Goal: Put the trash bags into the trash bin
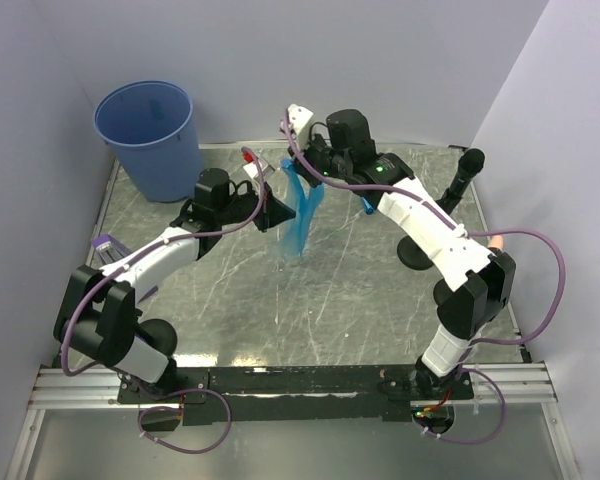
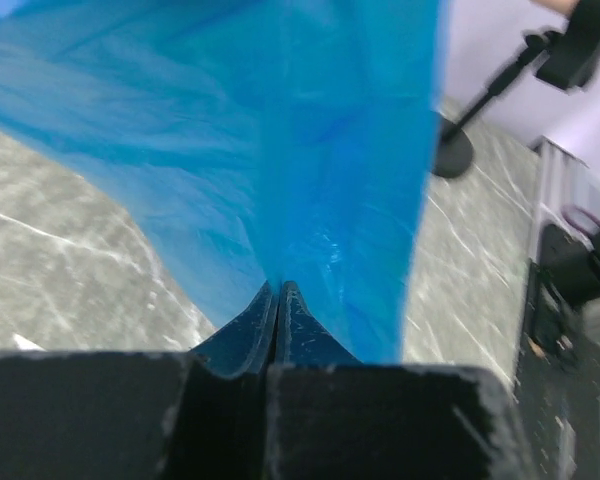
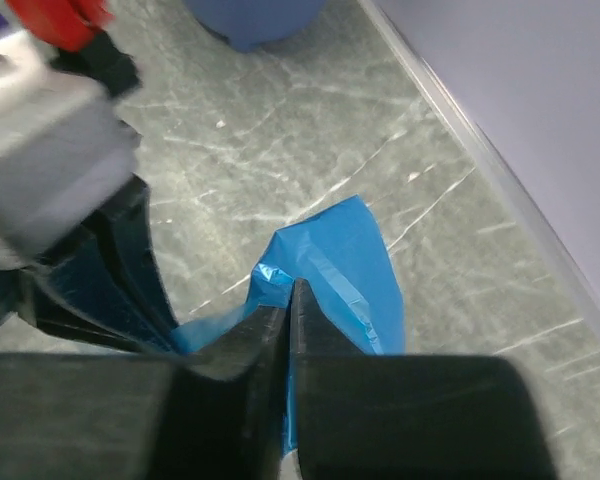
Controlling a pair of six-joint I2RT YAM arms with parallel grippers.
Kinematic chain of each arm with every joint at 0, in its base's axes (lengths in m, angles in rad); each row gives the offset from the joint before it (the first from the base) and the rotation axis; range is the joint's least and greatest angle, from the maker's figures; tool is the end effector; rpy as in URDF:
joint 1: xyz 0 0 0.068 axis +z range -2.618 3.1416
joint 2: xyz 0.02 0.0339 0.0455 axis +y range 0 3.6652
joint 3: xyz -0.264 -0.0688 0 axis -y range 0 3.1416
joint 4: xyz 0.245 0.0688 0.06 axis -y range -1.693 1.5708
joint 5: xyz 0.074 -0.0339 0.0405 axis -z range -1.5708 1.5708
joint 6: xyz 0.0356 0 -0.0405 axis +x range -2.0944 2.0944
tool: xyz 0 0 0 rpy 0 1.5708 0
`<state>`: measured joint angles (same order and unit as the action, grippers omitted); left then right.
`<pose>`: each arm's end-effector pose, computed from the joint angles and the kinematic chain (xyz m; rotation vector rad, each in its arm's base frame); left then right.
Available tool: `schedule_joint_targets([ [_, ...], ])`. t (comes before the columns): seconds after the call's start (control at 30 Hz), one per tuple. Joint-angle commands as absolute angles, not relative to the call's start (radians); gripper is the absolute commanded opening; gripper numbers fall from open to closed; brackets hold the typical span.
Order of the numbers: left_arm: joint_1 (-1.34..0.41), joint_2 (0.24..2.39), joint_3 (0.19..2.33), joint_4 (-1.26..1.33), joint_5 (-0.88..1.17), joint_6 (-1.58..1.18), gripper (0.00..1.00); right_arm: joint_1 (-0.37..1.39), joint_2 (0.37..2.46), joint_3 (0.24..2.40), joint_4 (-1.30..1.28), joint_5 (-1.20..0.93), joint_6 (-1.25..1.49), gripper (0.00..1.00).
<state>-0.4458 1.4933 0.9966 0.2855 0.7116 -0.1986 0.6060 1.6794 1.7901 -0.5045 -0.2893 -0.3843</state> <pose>0.2988 -0.1686 0.2915 0.7517 1.7043 -1.0854 0.3109 0.2278 0.4212 -1.1005 1.6363 0.4290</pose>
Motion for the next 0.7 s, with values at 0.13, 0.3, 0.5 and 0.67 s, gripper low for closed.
schedule_joint_targets([
  [0.13,-0.374,1.551,1.193,0.005,0.914,-0.149,0.01,0.368,1.706,1.735,-0.540,-0.282,-0.305,0.57],
  [0.3,-0.301,1.558,1.212,0.038,0.977,-0.294,0.01,0.382,1.619,1.718,-0.609,-0.398,-0.487,0.65],
  [0.5,-0.259,1.621,1.290,0.038,1.110,-0.414,0.01,0.527,1.375,1.482,-0.571,-0.649,-0.814,0.67],
  [0.67,-0.227,1.664,1.282,0.246,1.210,-0.690,0.01,0.624,1.325,1.339,-0.600,-0.647,-1.044,0.69],
])
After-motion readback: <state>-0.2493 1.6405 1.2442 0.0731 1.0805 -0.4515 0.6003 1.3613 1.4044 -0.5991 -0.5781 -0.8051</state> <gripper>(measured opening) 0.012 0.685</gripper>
